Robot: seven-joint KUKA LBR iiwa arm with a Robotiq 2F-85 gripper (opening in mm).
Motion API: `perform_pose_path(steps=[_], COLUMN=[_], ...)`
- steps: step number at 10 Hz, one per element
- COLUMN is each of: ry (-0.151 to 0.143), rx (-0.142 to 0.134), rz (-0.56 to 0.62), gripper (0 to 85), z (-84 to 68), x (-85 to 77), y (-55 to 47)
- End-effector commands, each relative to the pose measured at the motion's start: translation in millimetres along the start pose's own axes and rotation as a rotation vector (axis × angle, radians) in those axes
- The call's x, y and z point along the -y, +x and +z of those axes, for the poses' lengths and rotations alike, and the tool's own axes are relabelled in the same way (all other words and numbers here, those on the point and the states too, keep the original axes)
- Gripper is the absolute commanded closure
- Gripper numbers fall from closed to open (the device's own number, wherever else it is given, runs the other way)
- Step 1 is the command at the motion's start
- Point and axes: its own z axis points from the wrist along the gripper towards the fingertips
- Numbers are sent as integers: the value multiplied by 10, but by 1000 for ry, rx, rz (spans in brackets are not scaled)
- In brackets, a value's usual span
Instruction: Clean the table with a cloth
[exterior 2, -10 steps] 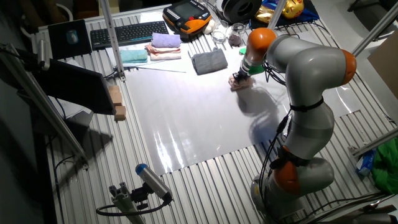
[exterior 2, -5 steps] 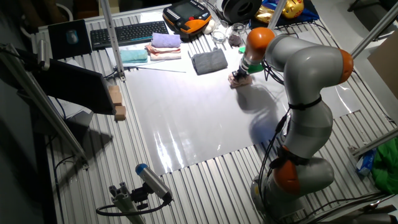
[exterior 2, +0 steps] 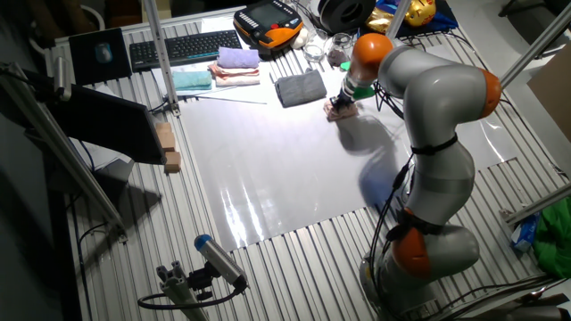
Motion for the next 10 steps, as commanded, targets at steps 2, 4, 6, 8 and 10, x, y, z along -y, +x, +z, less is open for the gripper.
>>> perform_pose_path(steps=[2,4,6,8,10], ry=[-2,-15,-14,-12,-17], rx=[6,9,-16,-16,-1], rz=[-1,-6,-10,-6,3], gripper=[850,850,850,850,850], z=[38,57,-114,-204,-176], x=[-29,-8,14,-16,-72], y=[-42,27,194,331,445])
